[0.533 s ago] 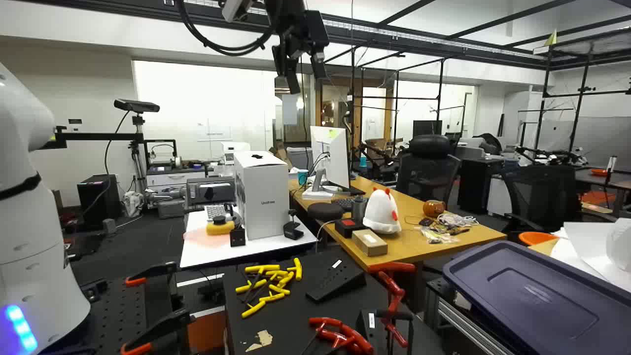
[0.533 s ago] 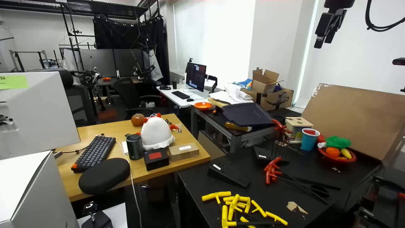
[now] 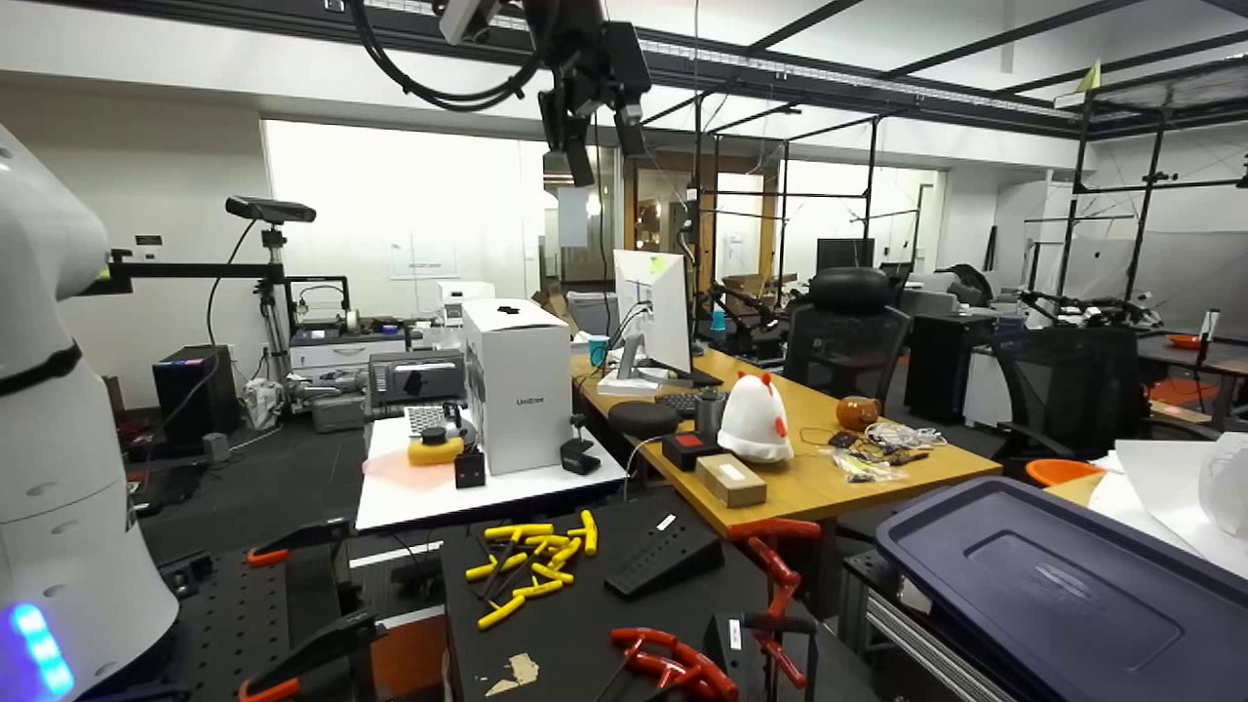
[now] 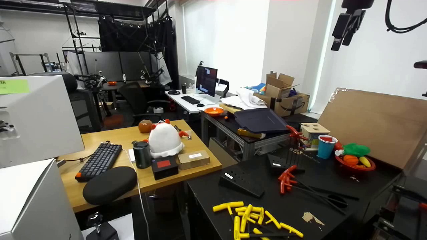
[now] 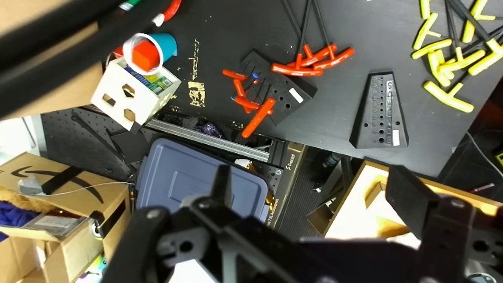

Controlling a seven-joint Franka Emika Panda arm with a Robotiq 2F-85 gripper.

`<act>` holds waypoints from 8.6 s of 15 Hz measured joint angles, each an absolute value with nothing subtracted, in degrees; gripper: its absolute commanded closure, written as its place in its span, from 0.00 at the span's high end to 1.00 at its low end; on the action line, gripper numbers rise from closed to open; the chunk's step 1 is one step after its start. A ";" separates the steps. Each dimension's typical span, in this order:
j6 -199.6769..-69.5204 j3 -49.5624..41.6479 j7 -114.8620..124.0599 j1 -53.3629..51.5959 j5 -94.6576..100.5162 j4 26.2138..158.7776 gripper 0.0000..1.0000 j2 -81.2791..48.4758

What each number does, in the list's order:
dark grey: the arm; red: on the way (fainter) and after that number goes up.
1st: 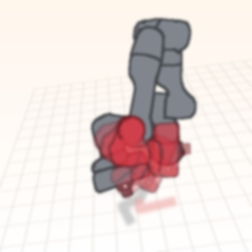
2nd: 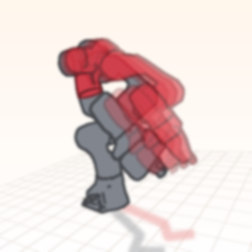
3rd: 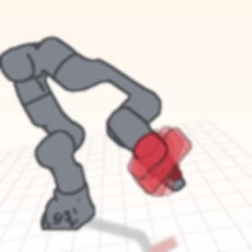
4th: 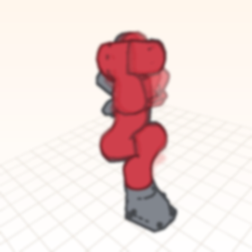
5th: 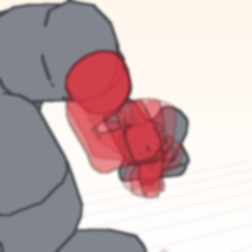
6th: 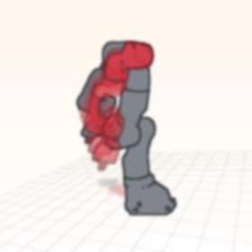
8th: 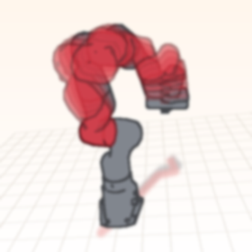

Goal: Pick up the red object, then place it on the table

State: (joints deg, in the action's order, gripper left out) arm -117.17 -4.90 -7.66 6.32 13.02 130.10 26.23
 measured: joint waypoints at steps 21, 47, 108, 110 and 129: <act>-117.02 -6.92 -7.57 6.21 5.54 124.12 1.00 17.46; -112.62 -8.38 6.17 9.91 -5.88 98.07 1.00 -18.05; -115.25 -7.73 10.95 17.20 -10.72 78.89 0.05 -49.84; -118.10 -8.49 12.94 15.89 -10.57 81.52 0.05 -48.13; -117.37 -10.24 15.67 10.13 -6.88 91.96 0.05 -34.89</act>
